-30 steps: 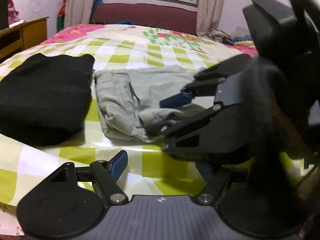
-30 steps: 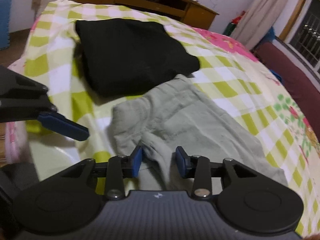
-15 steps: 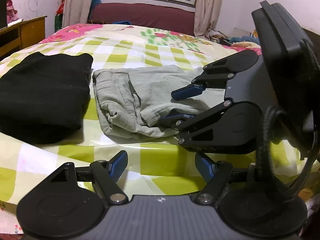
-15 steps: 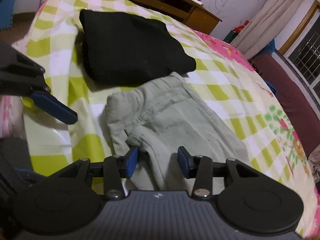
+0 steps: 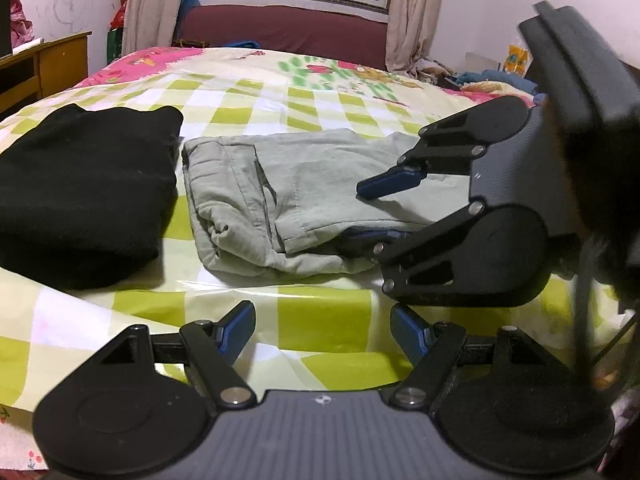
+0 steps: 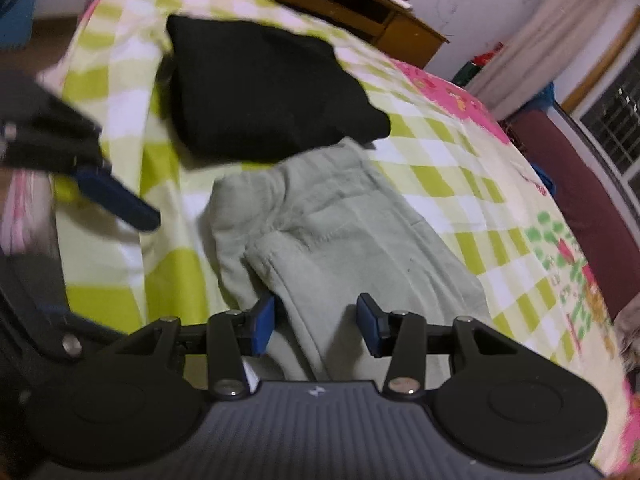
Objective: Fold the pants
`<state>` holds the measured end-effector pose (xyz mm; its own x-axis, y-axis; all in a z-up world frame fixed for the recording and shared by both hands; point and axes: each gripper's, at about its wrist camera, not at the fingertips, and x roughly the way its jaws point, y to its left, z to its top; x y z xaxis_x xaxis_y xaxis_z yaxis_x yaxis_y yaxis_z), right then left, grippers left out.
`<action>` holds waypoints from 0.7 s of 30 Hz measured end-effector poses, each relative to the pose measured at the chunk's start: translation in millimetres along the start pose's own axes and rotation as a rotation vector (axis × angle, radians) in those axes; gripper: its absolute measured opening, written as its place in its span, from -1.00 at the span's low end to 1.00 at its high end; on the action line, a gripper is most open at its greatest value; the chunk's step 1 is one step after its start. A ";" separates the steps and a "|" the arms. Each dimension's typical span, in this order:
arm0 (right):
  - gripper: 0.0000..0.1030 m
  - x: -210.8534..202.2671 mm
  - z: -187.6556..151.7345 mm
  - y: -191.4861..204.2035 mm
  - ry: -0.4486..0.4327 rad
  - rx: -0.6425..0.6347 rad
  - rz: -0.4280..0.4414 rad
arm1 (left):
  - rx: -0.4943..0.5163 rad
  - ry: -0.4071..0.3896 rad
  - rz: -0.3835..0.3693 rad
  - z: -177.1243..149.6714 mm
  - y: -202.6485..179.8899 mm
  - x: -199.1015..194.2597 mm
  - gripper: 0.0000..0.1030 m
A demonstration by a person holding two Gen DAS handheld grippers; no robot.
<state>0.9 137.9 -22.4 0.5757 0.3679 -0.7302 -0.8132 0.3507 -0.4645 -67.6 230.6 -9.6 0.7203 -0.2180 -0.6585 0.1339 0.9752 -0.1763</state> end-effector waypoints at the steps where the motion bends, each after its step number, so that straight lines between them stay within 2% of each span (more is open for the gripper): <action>1: -0.12 0.9 -1.0 1.0 0.005 -0.009 0.005 | 0.004 0.002 -0.004 -0.4 -0.6 -0.4 0.69; 4: -0.12 -0.3 -3.0 -0.8 -0.002 0.001 0.001 | -0.004 -0.007 -0.012 -1.2 0.1 -2.9 0.70; 7: -0.12 4.2 1.8 -6.5 -0.032 0.080 -0.042 | -0.008 -0.002 -0.008 0.2 0.5 0.5 0.70; 10: -0.20 15.3 7.0 -14.2 -0.048 0.158 -0.098 | -0.003 -0.010 -0.015 1.4 -0.5 -1.0 0.70; 12: -0.31 16.1 7.0 -15.0 -0.044 0.195 -0.085 | 0.000 -0.015 -0.017 1.5 -0.8 -2.4 0.70; 15: -0.32 9.9 5.2 -7.0 -0.075 0.176 -0.095 | -0.010 -0.015 -0.021 0.3 0.9 -1.5 0.70; 17: -0.20 13.9 6.1 -2.1 -0.083 0.156 -0.111 | -0.012 -0.011 -0.023 0.1 1.0 0.3 0.70; 19: -0.19 21.6 5.0 3.8 -0.099 0.116 -0.095 | 0.001 -0.003 -0.014 0.0 -0.6 0.7 0.69; 21: -0.53 25.9 7.2 2.2 -0.086 0.124 -0.082 | 0.014 -0.007 -0.002 -1.8 -1.9 -0.5 0.69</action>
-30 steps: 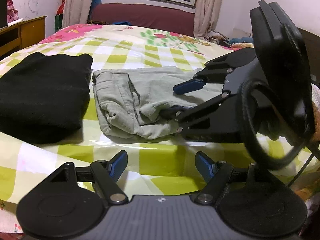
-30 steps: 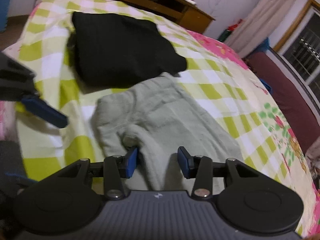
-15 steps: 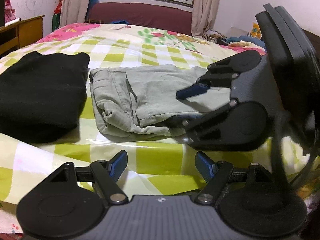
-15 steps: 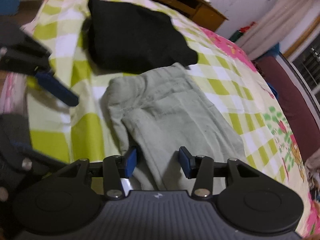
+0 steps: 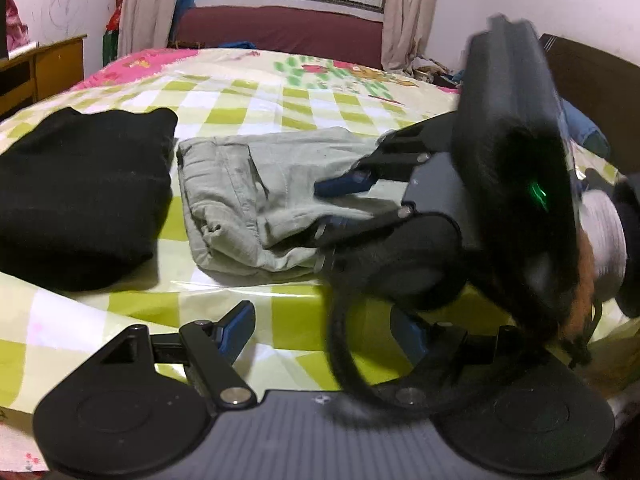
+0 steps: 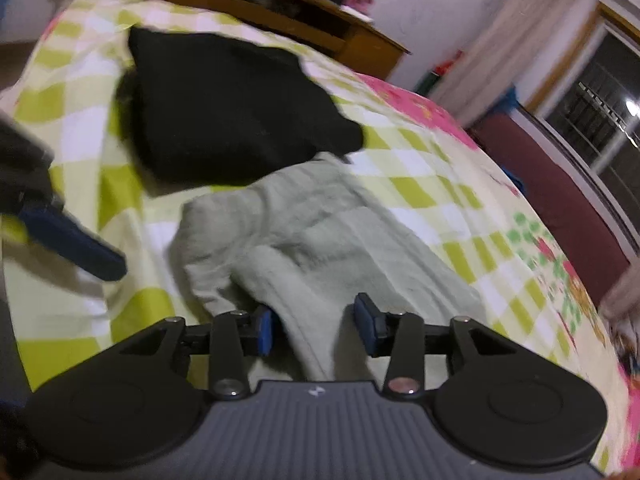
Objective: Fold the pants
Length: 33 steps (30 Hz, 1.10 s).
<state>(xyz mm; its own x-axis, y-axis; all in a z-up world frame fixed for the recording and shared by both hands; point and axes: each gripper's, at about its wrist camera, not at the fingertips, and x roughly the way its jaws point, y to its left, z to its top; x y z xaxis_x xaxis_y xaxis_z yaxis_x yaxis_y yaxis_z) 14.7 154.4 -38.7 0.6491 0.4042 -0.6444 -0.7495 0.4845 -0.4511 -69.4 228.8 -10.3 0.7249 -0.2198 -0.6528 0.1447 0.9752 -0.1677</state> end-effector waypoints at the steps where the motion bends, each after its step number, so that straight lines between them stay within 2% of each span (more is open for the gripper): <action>1: -0.97 -1.2 2.9 -6.3 0.000 0.046 0.015 | -0.005 0.000 -0.006 -0.2 0.9 -1.0 0.69; 6: -0.96 -12.2 25.4 -62.7 -0.031 0.380 0.074 | -0.022 -0.011 -0.014 1.1 4.0 -2.1 0.69; 8: -0.96 -21.9 36.0 -93.4 -0.084 0.515 0.070 | -0.019 -0.020 -0.014 3.5 4.0 -3.7 0.69; 10: -0.96 -35.8 46.8 -117.2 -0.169 0.569 0.028 | -0.020 -0.033 -0.015 5.8 4.5 -5.1 0.69; 12: -0.96 -44.3 56.5 -122.3 -0.231 0.523 -0.036 | -0.025 -0.041 -0.017 7.6 4.6 -6.5 0.70; 14: -0.95 -40.4 58.2 -110.0 -0.228 0.447 -0.006 | -0.023 -0.039 -0.018 7.6 3.6 -6.2 0.70; 16: -0.95 -23.3 49.8 -81.3 -0.147 0.345 0.100 | -0.013 -0.028 -0.016 6.6 1.6 -5.3 0.70; 19: -0.93 8.1 22.5 -26.2 0.007 0.120 0.202 | 0.007 -0.004 -0.016 2.1 -2.6 -6.4 0.70; 20: -0.85 15.4 13.8 -14.4 0.036 0.077 0.213 | 0.013 0.007 -0.017 0.2 -4.2 -7.2 0.70; 21: -0.85 17.2 8.2 -8.4 0.022 0.053 0.201 | 0.016 0.014 -0.017 -0.7 -5.0 -7.2 0.70; 23: -0.80 17.9 11.4 -11.8 0.003 0.094 0.212 | 0.022 0.028 -0.015 -1.2 -6.5 -7.2 0.70; 25: -0.86 16.0 19.1 -22.4 -0.024 0.163 0.246 | 0.028 0.034 -0.012 1.4 -8.7 -6.3 0.70; 29: -0.88 3.1 30.8 -18.2 -0.104 0.136 0.250 | 0.061 0.029 -0.004 8.8 -14.8 -7.0 0.70; 33: -0.82 5.4 25.3 -16.9 -0.077 0.142 0.278 | 0.081 0.039 0.006 10.9 -19.4 -5.9 0.70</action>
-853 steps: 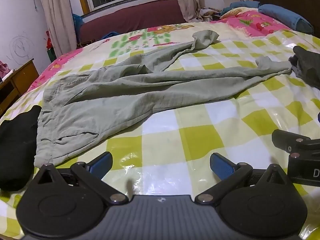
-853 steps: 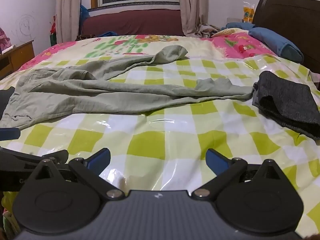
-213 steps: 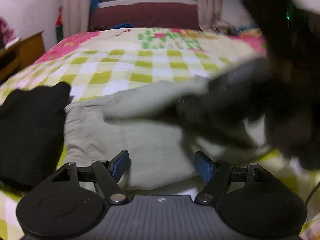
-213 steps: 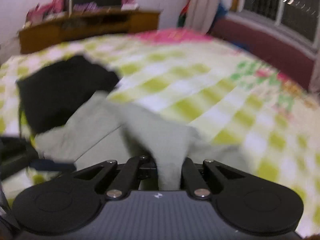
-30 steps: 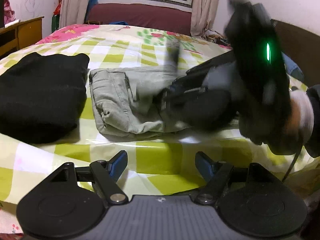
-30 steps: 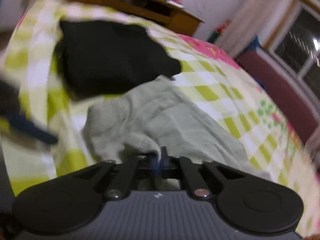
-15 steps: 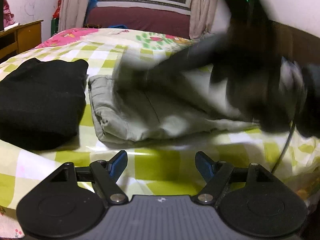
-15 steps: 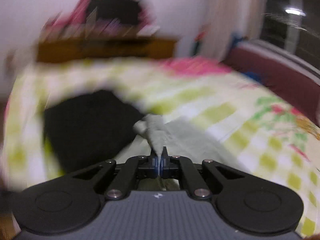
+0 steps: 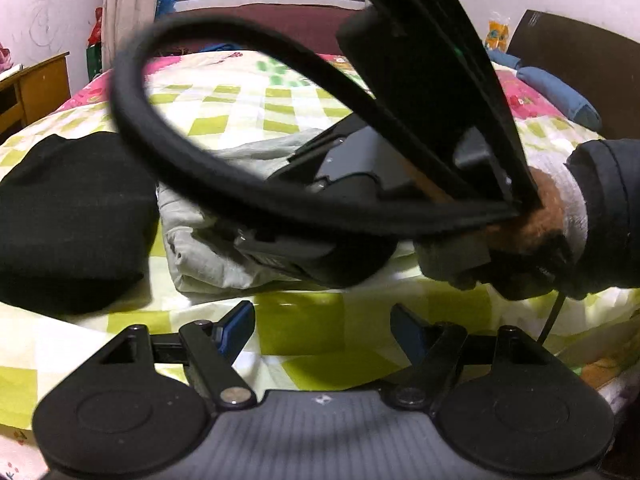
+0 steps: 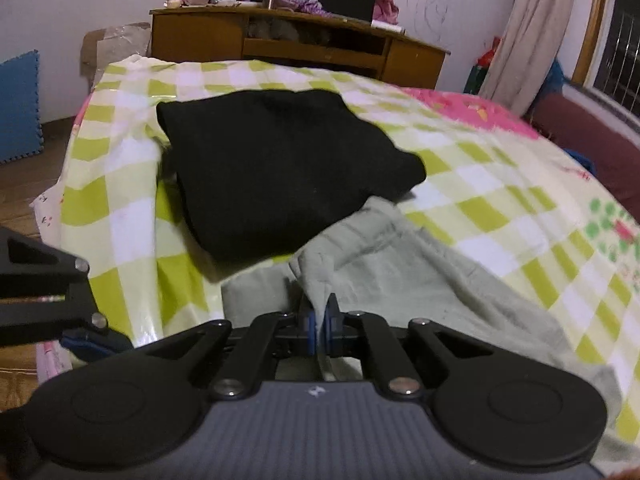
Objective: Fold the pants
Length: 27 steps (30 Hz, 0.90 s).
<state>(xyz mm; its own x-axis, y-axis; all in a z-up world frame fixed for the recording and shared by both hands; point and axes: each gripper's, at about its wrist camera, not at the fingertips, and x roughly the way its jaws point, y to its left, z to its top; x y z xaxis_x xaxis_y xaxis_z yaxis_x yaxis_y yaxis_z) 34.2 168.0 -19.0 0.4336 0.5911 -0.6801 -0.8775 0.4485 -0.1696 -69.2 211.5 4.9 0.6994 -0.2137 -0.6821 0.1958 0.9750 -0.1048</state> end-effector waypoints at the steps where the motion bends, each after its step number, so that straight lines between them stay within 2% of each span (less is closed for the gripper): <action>1: -0.75 -1.2 -2.6 -1.0 0.005 -0.003 -0.003 | -0.001 0.006 -0.001 -0.5 -0.4 0.7 0.70; 2: -0.40 -3.4 -4.3 -1.9 0.023 -0.001 0.004 | -0.002 0.012 -0.001 -1.0 -0.8 1.7 0.70; 4: -0.12 -13.4 -7.6 -4.6 0.010 0.009 0.038 | 0.000 0.020 0.000 -1.5 -1.0 2.1 0.70; 7: -0.10 -29.2 -6.9 -11.5 -0.017 0.036 0.048 | 0.007 0.018 0.005 -0.5 0.1 -2.4 0.70; 10: -0.04 -52.2 -14.8 -35.6 -0.043 0.137 -0.003 | 0.008 -0.009 0.008 6.0 1.9 -11.1 0.70; 13: -0.03 -72.7 -37.2 -73.7 -0.026 0.255 -0.143 | 0.020 -0.067 0.007 25.4 1.7 -13.5 0.70; 16: 0.01 -84.8 -66.3 -116.1 0.039 0.364 -0.301 | 0.044 -0.140 0.003 47.3 -4.6 -5.5 0.72; 19: 0.02 -92.9 -92.6 -155.0 0.070 0.481 -0.374 | 0.013 -0.169 -0.024 67.5 -7.7 23.2 0.78; 21: 0.04 -100.6 -112.6 -174.2 0.088 0.554 -0.467 | 0.012 -0.150 -0.013 76.8 -9.9 48.6 0.78; 22: 0.10 -104.9 -124.1 -182.6 0.089 0.598 -0.473 | 0.012 -0.134 0.006 79.0 -10.3 60.7 0.78; 23: 0.17 -108.9 -139.2 -191.2 0.095 0.670 -0.461 | 0.006 -0.100 0.023 80.3 -8.2 76.4 0.78; 25: 0.17 -112.1 -167.0 -204.5 0.109 0.803 -0.368 | -0.009 0.003 0.050 76.5 -5.4 102.0 0.78; 27: 0.17 -117.5 -190.2 -210.9 0.056 0.905 -0.298 | -0.028 0.089 0.094 70.6 -4.9 115.5 0.79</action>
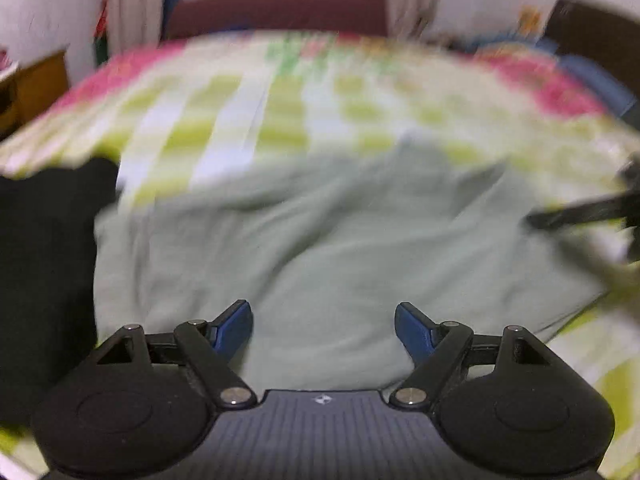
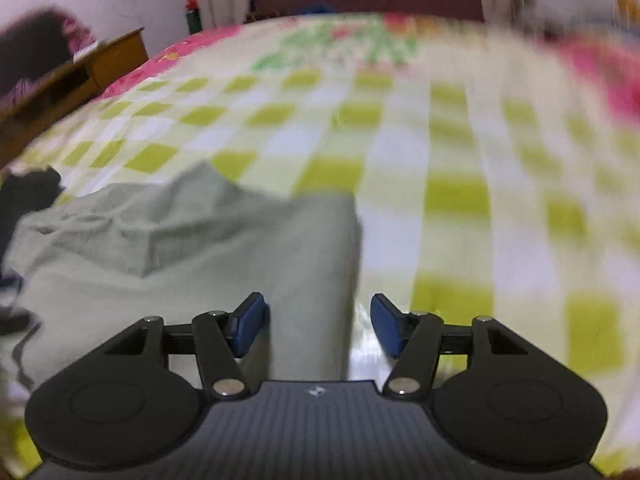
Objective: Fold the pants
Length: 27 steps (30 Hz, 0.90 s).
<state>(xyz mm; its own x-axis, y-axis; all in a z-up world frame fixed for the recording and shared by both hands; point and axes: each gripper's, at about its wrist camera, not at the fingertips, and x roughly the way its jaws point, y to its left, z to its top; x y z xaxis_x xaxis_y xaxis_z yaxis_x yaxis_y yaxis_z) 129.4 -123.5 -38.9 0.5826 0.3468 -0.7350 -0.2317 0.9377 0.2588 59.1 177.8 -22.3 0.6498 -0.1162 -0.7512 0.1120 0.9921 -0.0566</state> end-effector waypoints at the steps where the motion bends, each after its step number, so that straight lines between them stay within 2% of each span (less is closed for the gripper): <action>1: 0.21 -2.4 -3.6 -7.0 -0.010 0.039 0.046 | -0.014 -0.002 -0.001 1.0 1.9 -0.8 0.79; 5: 0.18 -4.7 -8.7 -27.4 0.017 0.188 0.310 | -0.017 0.028 0.061 0.9 5.3 -1.4 0.85; 8: 0.19 7.1 -9.0 -34.1 0.040 0.205 0.355 | 0.006 0.041 0.092 1.7 -4.2 0.7 0.85; 9: 0.18 11.2 -9.1 -37.7 0.038 0.249 0.376 | 0.021 0.045 0.105 1.5 -8.5 0.6 0.86; 10: -0.02 13.5 -9.1 -39.9 0.035 0.301 0.398 | 0.031 0.050 0.117 2.2 -11.1 1.2 0.86; 11: -0.60 18.3 -10.5 -42.6 0.059 0.371 0.433 | 0.035 0.056 0.125 2.7 -13.6 0.3 0.87; 12: -0.84 22.8 -12.6 -43.6 0.093 0.423 0.462 | 0.035 0.062 0.131 4.8 -14.8 2.8 0.87; 16: -0.88 4.4 -18.3 -53.5 0.056 0.470 0.473 | 0.047 0.086 0.141 8.9 -25.9 -0.4 0.87; 18: -0.89 -7.2 -18.8 -66.7 0.039 0.444 0.430 | 0.057 0.100 0.099 8.1 -39.1 -2.4 0.87; 23: -0.86 -50.6 -37.6 -113.2 0.059 0.435 0.243 | 0.138 0.100 -0.039 -0.7 -93.9 -1.5 0.87; 24: -0.84 -59.6 -41.0 -117.8 0.063 0.422 0.198 | 0.154 0.094 -0.049 -1.7 -103.8 -1.1 0.87; 26: -0.64 -82.8 -43.7 -122.2 0.042 0.391 0.114 | 0.200 0.074 -0.047 -2.8 -119.0 -4.2 0.87; 27: -0.63 -92.6 -39.4 -121.0 0.023 0.365 0.069 | 0.215 0.066 -0.045 -3.3 -121.9 -7.2 0.87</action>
<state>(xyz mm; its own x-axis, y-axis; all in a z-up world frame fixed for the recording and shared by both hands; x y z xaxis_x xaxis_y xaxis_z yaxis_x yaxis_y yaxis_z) 72.8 -269.8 -26.9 0.5567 0.4127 -0.7209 0.0259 0.8588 0.5116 38.4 57.9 -12.1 0.5909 -0.1499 -0.7927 0.3020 0.9523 0.0450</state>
